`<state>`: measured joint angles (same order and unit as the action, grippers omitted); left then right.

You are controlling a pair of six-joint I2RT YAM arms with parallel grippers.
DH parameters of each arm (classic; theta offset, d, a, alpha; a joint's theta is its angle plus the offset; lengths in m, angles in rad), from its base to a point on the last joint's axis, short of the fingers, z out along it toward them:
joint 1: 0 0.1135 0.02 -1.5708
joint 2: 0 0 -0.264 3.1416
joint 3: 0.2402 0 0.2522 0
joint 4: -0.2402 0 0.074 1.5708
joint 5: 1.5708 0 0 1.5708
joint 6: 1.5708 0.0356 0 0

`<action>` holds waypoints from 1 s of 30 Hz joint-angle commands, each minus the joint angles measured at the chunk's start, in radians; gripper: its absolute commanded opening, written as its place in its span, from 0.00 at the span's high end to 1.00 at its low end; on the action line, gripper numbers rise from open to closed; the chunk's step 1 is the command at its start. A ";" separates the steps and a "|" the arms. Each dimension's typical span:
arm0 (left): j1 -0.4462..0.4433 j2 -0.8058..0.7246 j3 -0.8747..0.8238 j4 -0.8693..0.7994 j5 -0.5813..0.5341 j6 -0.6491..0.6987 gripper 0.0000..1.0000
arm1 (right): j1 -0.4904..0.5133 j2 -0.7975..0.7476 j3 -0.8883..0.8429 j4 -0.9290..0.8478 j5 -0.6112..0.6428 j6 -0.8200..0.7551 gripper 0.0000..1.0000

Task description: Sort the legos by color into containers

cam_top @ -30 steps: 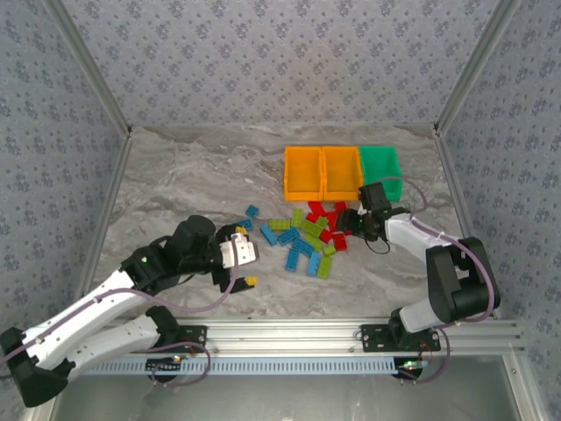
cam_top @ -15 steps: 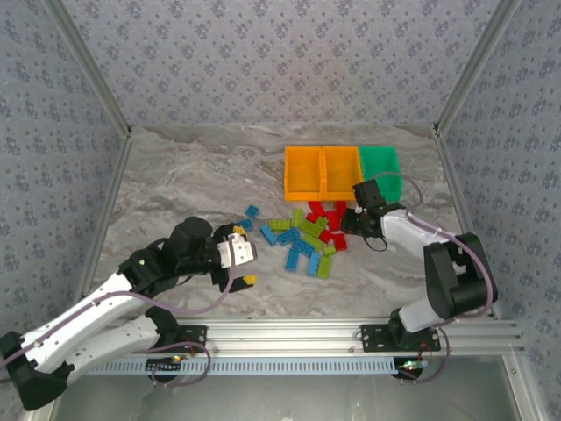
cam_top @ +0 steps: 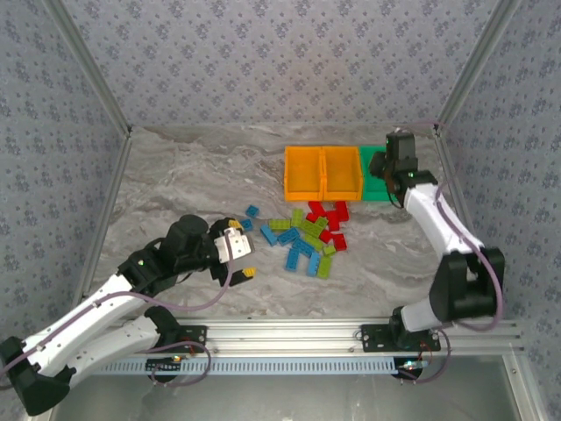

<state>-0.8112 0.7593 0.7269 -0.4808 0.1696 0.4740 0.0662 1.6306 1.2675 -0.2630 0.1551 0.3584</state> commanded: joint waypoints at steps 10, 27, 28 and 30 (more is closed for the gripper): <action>0.003 -0.036 -0.016 0.019 -0.049 -0.019 0.01 | -0.056 0.292 0.217 -0.129 -0.110 0.017 0.49; 0.005 -0.025 -0.024 0.014 -0.005 0.020 0.01 | 0.416 -0.415 -0.350 -0.222 -0.070 0.124 0.43; 0.004 -0.019 -0.024 0.016 0.007 0.021 0.01 | 0.459 -0.429 -0.376 -0.250 -0.043 0.160 0.43; 0.005 -0.007 -0.020 0.011 0.020 0.020 0.01 | 0.556 -0.434 -0.414 -0.298 0.009 0.240 0.44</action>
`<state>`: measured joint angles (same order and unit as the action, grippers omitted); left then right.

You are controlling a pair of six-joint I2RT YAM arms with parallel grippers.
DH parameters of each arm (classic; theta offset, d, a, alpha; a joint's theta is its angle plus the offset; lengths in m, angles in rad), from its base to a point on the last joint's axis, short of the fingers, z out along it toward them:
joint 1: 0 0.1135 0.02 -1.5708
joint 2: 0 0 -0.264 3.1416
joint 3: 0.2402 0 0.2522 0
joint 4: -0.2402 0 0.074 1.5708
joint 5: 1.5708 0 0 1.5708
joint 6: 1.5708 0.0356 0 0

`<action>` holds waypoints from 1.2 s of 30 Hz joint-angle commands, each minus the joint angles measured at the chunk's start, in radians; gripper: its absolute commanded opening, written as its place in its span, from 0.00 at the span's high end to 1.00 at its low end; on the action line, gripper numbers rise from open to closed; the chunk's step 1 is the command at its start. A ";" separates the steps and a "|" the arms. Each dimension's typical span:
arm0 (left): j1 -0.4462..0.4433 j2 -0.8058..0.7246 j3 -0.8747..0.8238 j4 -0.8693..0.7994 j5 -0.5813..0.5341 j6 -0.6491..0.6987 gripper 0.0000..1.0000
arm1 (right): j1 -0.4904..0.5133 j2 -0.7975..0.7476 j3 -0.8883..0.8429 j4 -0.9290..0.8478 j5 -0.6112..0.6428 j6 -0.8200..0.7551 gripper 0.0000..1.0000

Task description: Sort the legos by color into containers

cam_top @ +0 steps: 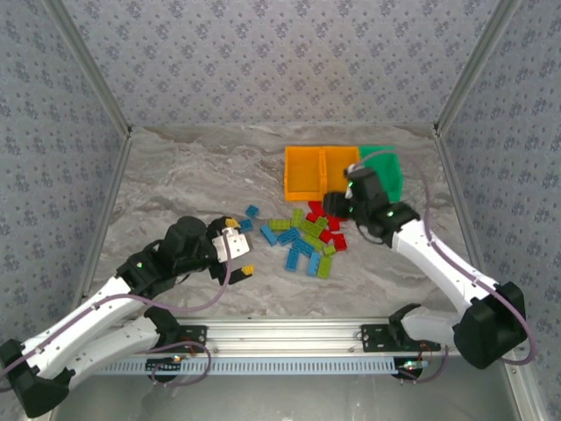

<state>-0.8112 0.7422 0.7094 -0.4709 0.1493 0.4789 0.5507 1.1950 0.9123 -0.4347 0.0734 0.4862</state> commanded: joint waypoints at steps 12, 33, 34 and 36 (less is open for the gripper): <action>0.004 0.018 -0.004 -0.017 0.029 0.016 0.01 | 0.228 0.156 -0.135 -0.118 0.199 0.405 0.36; 0.005 0.013 -0.010 -0.018 0.010 0.020 0.01 | 0.184 0.268 -0.247 0.055 0.218 0.622 0.59; 0.004 0.013 -0.010 -0.017 0.009 0.021 0.01 | 0.185 0.252 -0.248 0.050 0.225 0.622 0.61; 0.004 0.013 -0.011 -0.020 0.010 0.021 0.01 | 0.187 0.214 -0.246 0.027 0.248 0.616 0.64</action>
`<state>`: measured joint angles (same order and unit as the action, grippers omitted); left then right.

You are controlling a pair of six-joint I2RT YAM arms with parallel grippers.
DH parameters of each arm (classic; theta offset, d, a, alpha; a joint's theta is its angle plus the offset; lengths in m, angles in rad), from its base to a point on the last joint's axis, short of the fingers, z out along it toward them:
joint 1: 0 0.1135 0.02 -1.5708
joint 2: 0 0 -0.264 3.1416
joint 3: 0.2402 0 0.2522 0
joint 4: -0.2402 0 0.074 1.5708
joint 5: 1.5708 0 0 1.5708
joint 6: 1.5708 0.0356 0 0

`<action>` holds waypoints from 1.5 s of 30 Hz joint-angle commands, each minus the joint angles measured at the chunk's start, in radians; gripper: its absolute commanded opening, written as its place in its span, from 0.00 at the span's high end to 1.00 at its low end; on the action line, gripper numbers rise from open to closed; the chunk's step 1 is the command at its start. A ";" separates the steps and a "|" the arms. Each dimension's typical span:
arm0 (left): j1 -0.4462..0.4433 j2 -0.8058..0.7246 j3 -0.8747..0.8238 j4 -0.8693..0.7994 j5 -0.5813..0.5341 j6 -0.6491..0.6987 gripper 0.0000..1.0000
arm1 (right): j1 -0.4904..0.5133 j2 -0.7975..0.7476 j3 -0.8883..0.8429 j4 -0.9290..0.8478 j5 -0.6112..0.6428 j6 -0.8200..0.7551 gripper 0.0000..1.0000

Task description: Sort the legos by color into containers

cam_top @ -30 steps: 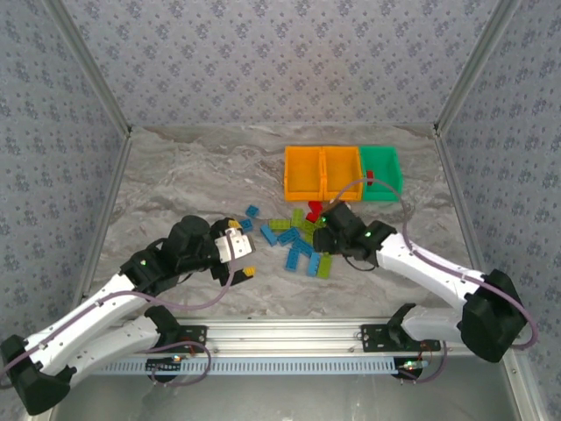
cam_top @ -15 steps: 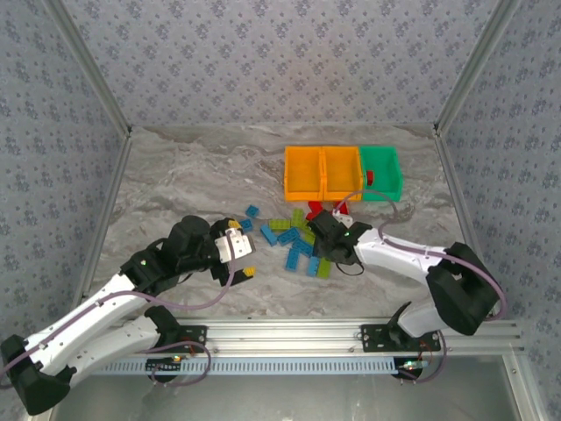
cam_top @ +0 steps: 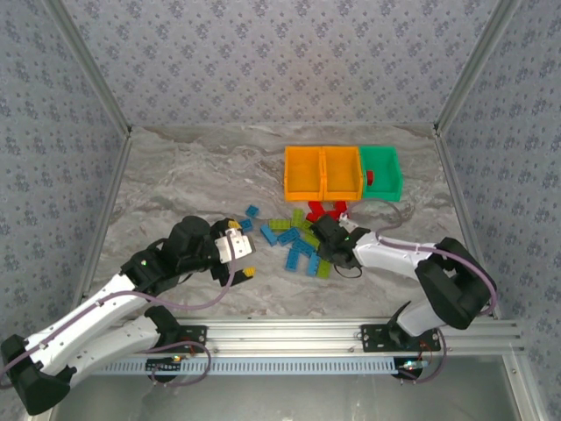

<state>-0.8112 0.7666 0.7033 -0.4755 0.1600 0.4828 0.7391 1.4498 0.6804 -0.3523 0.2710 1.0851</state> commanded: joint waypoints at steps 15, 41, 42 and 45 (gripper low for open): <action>0.005 -0.019 -0.003 -0.012 -0.001 0.017 0.01 | -0.230 -0.044 0.388 0.040 0.157 -0.448 0.68; 0.016 -0.004 0.006 0.065 -0.140 -0.199 0.01 | -0.412 0.286 0.778 -0.144 -0.175 -0.522 0.41; 0.025 0.010 0.021 0.067 -0.146 -0.241 0.01 | -0.405 0.242 0.755 -0.150 -0.210 -0.536 0.40; 0.051 0.094 0.120 0.040 -0.183 -0.408 0.01 | -0.350 0.064 0.646 -0.161 -0.302 -0.586 0.35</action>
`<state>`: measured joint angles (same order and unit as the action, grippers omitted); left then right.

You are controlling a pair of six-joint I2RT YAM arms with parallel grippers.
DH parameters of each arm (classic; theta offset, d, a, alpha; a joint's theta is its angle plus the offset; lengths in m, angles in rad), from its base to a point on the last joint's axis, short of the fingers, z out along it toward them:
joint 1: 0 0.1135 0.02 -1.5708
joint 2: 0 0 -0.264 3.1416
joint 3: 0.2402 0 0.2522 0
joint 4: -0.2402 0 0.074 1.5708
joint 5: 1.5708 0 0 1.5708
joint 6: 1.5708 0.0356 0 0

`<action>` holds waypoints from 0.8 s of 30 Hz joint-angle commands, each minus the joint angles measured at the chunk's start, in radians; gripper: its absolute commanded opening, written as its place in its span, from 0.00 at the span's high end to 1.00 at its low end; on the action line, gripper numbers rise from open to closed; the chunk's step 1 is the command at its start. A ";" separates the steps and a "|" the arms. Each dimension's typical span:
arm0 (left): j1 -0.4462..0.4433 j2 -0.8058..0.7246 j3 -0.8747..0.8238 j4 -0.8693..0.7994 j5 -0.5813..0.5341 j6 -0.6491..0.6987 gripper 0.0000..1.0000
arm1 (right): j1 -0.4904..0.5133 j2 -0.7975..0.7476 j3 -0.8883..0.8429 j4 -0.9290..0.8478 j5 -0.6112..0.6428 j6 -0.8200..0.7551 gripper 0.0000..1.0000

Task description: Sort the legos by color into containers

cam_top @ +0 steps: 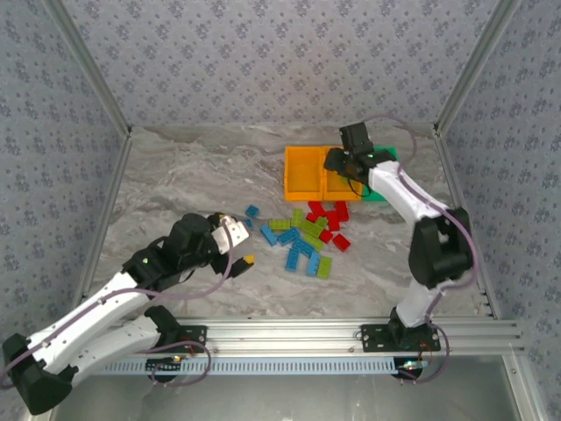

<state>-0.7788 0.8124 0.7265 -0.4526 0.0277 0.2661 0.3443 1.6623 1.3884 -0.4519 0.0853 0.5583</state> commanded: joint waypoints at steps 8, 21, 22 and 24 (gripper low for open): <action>0.178 0.420 0.280 0.004 -0.046 -0.557 0.01 | 0.299 -0.544 -0.297 -0.271 -0.078 -0.054 0.20; 0.225 0.914 0.421 0.096 -0.115 -0.530 0.12 | 0.362 -0.718 -0.415 -0.390 -0.023 0.062 0.08; 0.226 0.933 0.421 0.106 -0.108 -0.518 0.13 | 0.362 -0.720 -0.417 -0.389 -0.022 0.063 0.08; 0.225 0.969 0.426 0.121 -0.077 -0.492 0.14 | 0.363 -0.720 -0.420 -0.384 -0.023 0.063 0.07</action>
<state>-0.5571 1.7481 1.1175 -0.3565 -0.0605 -0.2672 0.7010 0.9535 0.9775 -0.8162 0.0380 0.5961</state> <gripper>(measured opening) 0.865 0.925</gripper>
